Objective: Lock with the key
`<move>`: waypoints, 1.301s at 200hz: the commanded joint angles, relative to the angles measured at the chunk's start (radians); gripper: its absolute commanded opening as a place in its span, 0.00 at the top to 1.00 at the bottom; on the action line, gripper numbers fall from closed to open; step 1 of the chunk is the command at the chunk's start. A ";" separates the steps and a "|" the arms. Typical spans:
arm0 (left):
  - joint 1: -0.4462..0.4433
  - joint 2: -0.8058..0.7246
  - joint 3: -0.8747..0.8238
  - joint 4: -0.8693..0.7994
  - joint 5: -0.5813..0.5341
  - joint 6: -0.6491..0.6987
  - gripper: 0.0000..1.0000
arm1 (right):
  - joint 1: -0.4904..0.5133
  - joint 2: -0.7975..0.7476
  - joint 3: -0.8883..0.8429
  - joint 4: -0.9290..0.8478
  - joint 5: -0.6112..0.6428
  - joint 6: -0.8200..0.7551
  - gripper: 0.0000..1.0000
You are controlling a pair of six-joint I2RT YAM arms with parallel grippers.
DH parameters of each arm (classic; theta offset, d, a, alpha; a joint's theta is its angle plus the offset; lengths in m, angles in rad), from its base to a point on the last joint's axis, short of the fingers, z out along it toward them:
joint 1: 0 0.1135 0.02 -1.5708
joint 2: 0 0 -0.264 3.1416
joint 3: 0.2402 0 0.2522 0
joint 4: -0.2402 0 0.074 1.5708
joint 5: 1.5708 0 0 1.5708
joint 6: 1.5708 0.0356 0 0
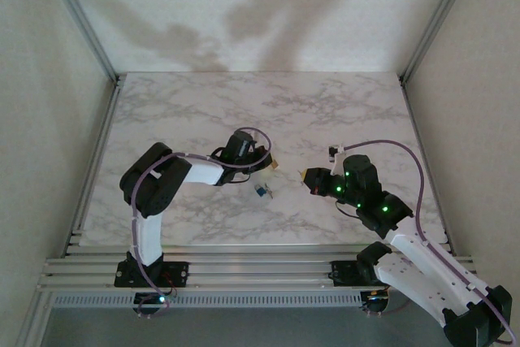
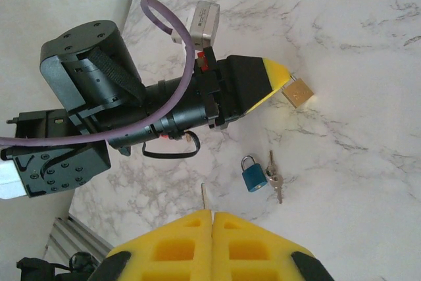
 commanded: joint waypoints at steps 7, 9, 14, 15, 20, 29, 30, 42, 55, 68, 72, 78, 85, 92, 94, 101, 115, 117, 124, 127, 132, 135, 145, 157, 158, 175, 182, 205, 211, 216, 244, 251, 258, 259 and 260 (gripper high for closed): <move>0.008 0.012 0.020 -0.082 -0.053 0.037 0.90 | -0.006 -0.003 -0.008 0.001 -0.002 -0.026 1.00; 0.008 0.011 0.020 -0.084 -0.054 0.038 0.90 | -0.006 -0.004 -0.008 0.001 -0.002 -0.027 1.00; 0.008 0.008 0.022 -0.088 -0.054 0.041 0.88 | -0.006 -0.002 -0.009 0.001 -0.002 -0.027 1.00; 0.008 0.008 0.022 -0.088 -0.054 0.041 0.87 | -0.006 -0.003 -0.009 0.001 -0.002 -0.027 1.00; 0.008 0.004 0.023 -0.095 -0.059 0.043 0.85 | -0.007 -0.002 -0.011 0.000 -0.001 -0.027 1.00; 0.008 -0.002 0.027 -0.105 -0.064 0.048 0.82 | -0.005 -0.001 -0.012 0.002 0.001 -0.026 1.00; 0.008 -0.003 0.026 -0.106 -0.064 0.048 0.82 | -0.005 -0.001 -0.012 0.002 0.001 -0.026 1.00; 0.008 -0.013 0.031 -0.112 -0.073 0.054 0.78 | -0.006 0.001 -0.016 0.004 0.001 -0.027 1.00; 0.011 -0.024 0.033 -0.137 -0.077 0.060 0.73 | -0.005 0.006 -0.015 0.005 0.004 -0.027 1.00; 0.014 -0.036 0.033 -0.142 -0.075 0.065 0.68 | -0.006 0.010 -0.017 0.005 0.006 -0.026 1.00; 0.015 -0.040 0.033 -0.145 -0.077 0.065 0.67 | -0.006 0.011 -0.016 0.005 0.005 -0.027 1.00; 0.016 -0.047 0.033 -0.148 -0.080 0.068 0.66 | -0.005 0.012 -0.016 0.005 0.004 -0.028 1.00; 0.018 -0.056 0.031 -0.149 -0.083 0.068 0.65 | -0.006 0.012 -0.016 0.003 0.004 -0.029 1.00; 0.020 -0.065 0.032 -0.154 -0.084 0.068 0.63 | -0.006 0.013 -0.015 0.003 0.003 -0.029 1.00; 0.020 -0.068 0.033 -0.155 -0.085 0.068 0.62 | -0.005 0.013 -0.015 0.003 0.003 -0.030 1.00; 0.022 -0.077 0.033 -0.160 -0.087 0.069 0.59 | -0.005 0.013 -0.015 0.000 0.005 -0.031 1.00; 0.027 -0.098 0.039 -0.171 -0.092 0.071 0.53 | -0.006 0.013 -0.020 -0.002 0.010 -0.034 1.00; 0.028 -0.101 0.039 -0.172 -0.091 0.072 0.52 | -0.006 0.015 -0.021 -0.002 0.011 -0.035 1.00; 0.029 -0.111 0.042 -0.176 -0.092 0.073 0.49 | -0.006 0.016 -0.023 -0.002 0.014 -0.034 1.00; 0.030 -0.117 0.043 -0.178 -0.092 0.072 0.48 | -0.007 0.016 -0.023 -0.002 0.015 -0.036 1.00; 0.031 -0.126 0.045 -0.182 -0.092 0.074 0.46 | -0.008 0.019 -0.024 -0.002 0.015 -0.037 1.00; 0.032 -0.132 0.047 -0.186 -0.092 0.074 0.45 | -0.007 0.020 -0.023 -0.002 0.017 -0.039 1.00; 0.032 -0.151 0.054 -0.199 -0.097 0.077 0.40 | -0.008 0.026 -0.024 -0.003 0.023 -0.044 1.00; 0.031 -0.182 0.057 -0.217 -0.104 0.081 0.34 | -0.007 0.038 -0.023 -0.003 0.029 -0.049 1.00; 0.031 -0.185 0.057 -0.217 -0.103 0.081 0.34 | -0.007 0.039 -0.023 -0.003 0.030 -0.049 1.00; 0.031 -0.238 0.058 -0.239 -0.125 0.087 0.26 | -0.009 0.060 -0.024 -0.002 0.044 -0.063 1.00; 0.031 -0.262 0.060 -0.251 -0.132 0.092 0.24 | -0.010 0.070 -0.025 0.002 0.051 -0.068 1.00; 0.032 -0.345 0.051 -0.282 -0.155 0.098 0.19 | -0.019 0.128 -0.030 0.044 0.052 -0.077 1.00; 0.032 -0.367 0.046 -0.289 -0.162 0.100 0.17 | -0.023 0.152 -0.027 0.056 0.051 -0.080 1.00; 0.031 -0.386 0.040 -0.293 -0.166 0.101 0.16 | -0.026 0.174 -0.023 0.065 0.050 -0.084 1.00; 0.031 -0.492 -0.001 -0.325 -0.194 0.096 0.12 | -0.032 0.325 0.023 0.120 0.047 -0.090 1.00; 0.032 -0.522 -0.020 -0.328 -0.205 0.093 0.11 | -0.032 0.365 0.044 0.127 0.045 -0.089 1.00; 0.032 -0.553 -0.041 -0.328 -0.214 0.088 0.10 | -0.032 0.403 0.064 0.138 0.044 -0.089 1.00; 0.033 -0.557 -0.045 -0.328 -0.216 0.088 0.10 | -0.031 0.409 0.067 0.140 0.043 -0.090 1.00; 0.033 -0.562 -0.048 -0.329 -0.218 0.087 0.09 | -0.031 0.414 0.067 0.142 0.043 -0.090 1.00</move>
